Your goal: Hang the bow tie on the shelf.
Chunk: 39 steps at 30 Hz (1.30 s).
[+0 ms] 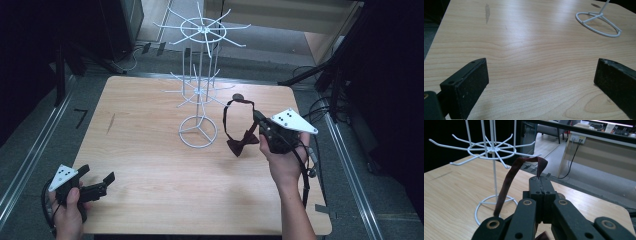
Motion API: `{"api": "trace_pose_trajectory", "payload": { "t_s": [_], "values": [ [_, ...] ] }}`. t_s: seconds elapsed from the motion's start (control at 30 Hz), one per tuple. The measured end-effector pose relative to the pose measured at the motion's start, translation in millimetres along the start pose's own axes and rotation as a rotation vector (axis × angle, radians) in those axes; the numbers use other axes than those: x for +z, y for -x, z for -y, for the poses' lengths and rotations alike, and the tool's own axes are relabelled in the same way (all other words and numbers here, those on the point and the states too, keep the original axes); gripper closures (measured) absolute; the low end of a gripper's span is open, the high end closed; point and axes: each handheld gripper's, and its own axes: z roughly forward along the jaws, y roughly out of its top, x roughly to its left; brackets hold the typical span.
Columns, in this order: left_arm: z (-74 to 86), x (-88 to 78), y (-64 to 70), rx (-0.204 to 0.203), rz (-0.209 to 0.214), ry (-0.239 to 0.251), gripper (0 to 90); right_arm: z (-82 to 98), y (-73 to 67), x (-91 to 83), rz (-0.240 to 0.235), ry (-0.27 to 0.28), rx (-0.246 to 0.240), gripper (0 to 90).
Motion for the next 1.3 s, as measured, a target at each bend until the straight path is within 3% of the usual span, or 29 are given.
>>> {"api": "trace_pose_trajectory", "payload": {
  "t_s": [0.2, 0.9, 1.1, 1.3],
  "values": [
    [-0.1, 0.1, 0.2, 0.000, 0.000, -0.002, 0.2, -4.3, -2.2, -11.2, -0.002, 0.017, -0.018, 90.0],
    [-0.1, 0.2, -0.1, -0.001, 0.003, -0.002, 0.2, -25.1, -17.9, -21.2, -0.059, 0.058, -0.062, 90.0],
    [-0.1, 0.2, 0.1, -0.001, 0.000, -0.004, 0.2, -23.6, -24.0, -12.2, -0.073, 0.035, -0.077, 90.0],
    [0.0, 0.2, -0.2, -0.002, 0.002, -0.001, 0.2, -20.7, -24.1, 5.3, -0.081, 0.012, -0.056, 90.0]
  ]
}}
